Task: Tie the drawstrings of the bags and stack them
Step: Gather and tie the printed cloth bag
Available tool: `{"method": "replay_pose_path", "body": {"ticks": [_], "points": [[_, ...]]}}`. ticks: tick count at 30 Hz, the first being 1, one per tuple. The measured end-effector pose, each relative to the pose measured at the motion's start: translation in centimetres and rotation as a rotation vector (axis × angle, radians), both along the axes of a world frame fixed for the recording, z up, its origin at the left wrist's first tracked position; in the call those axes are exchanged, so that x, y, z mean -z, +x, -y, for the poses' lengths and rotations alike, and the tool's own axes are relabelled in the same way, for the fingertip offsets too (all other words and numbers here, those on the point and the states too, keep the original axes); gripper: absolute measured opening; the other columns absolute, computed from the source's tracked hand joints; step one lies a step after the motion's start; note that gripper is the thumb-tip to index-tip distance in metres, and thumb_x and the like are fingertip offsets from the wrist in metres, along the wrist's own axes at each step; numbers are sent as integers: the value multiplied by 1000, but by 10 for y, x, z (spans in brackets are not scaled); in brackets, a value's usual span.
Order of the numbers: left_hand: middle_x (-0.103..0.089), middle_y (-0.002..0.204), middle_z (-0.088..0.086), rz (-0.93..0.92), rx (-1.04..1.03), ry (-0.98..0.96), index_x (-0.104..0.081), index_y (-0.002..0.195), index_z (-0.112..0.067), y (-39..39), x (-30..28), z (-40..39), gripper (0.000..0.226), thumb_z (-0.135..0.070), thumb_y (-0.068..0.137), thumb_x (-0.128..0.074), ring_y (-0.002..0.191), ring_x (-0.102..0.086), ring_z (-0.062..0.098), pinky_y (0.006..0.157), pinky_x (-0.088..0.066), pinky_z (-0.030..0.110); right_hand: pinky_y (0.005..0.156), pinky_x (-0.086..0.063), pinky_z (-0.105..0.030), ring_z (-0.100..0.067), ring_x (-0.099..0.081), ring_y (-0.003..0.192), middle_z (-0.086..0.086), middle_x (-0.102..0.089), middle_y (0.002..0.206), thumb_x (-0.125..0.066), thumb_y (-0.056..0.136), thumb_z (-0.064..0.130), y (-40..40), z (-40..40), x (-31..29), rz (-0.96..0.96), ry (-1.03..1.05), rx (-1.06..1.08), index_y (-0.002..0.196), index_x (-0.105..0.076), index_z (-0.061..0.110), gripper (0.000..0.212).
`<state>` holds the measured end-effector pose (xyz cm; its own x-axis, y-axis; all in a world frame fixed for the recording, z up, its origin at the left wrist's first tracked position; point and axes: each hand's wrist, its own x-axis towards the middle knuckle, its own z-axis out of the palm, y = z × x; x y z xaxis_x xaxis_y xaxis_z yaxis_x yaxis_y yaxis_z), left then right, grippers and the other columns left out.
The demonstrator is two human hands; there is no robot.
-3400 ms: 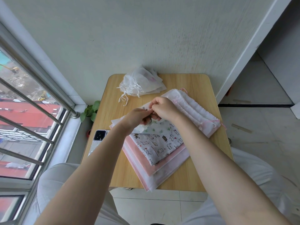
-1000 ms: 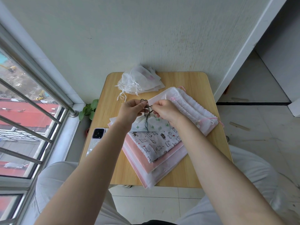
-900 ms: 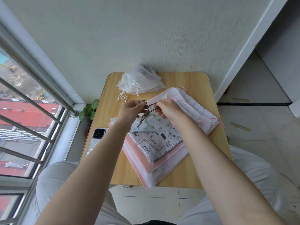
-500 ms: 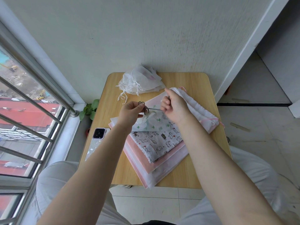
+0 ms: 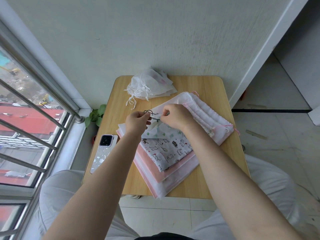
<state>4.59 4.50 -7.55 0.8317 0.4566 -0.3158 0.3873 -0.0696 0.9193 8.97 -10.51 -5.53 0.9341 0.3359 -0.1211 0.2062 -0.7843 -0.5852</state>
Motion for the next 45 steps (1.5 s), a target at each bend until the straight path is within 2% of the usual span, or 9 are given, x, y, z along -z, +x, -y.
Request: {"method": "replay_pose_path", "body": {"ticks": [7,14,20,26,29,33,37,39,45], "points": [[-65,75,5,-22,-37,-28,-59,84,-7,-5,1,-5,11,-12,94,-60,50,-58,11,49,-46,22,80,-52,-32,-15,-61,92,9,-62,94,-67,87,20,5,6,1,-119,110,-12,83,-64,21,5],[-67,80,17,-8,-107,-439,-48,95,-2,-15,-5,8,9,-7,102,-46,58,-71,28,57,-61,35,70,-40,-24,-9,-56,83,14,-60,87,-67,87,23,2,1,10,-24,155,79,83,-69,18,7],[-66,76,15,-35,-222,-371,-49,94,-2,-9,-5,6,10,-8,102,-47,52,-69,24,51,-60,32,57,-41,-23,-12,-57,74,10,-63,84,-66,88,24,0,3,13,-4,144,137,83,-69,20,6],[-66,79,14,-52,-296,-342,-56,106,5,-5,-4,-17,15,-6,97,-52,52,-66,23,49,-56,29,78,-54,-32,-15,-63,89,5,-69,98,-69,86,25,1,12,7,-1,90,102,84,-68,18,7],[-64,103,15,-80,-403,-169,-50,118,-4,-1,1,-32,26,-7,93,-56,75,-68,24,66,-58,34,76,-54,-34,-17,-64,87,4,-69,95,-69,86,24,3,12,4,22,66,93,82,-68,18,7],[-45,138,5,24,-157,522,-43,138,-17,-4,1,-27,63,-13,80,-67,127,-42,22,109,-34,36,72,-53,-31,-16,-64,82,6,-65,90,-69,85,26,4,7,1,21,55,94,82,-69,19,7],[-60,115,-2,200,308,694,-71,104,-20,-1,-3,-12,23,-21,81,-71,107,-55,18,93,-43,31,76,-55,-36,-17,-65,82,4,-68,93,-69,84,26,5,5,-1,23,69,90,81,-68,20,7],[-64,107,-1,217,432,726,-71,105,-19,0,-3,-7,25,-20,80,-75,99,-59,19,85,-49,34,77,-55,-36,-16,-64,86,4,-68,94,-69,84,26,6,5,-2,26,79,84,81,-68,21,6],[-67,89,2,136,401,969,-74,87,-14,1,-13,-2,15,-29,86,-72,87,-58,21,71,-48,33,73,-55,-32,-14,-63,83,7,-68,92,-68,85,28,8,4,-1,38,56,77,79,-65,26,7]]}}
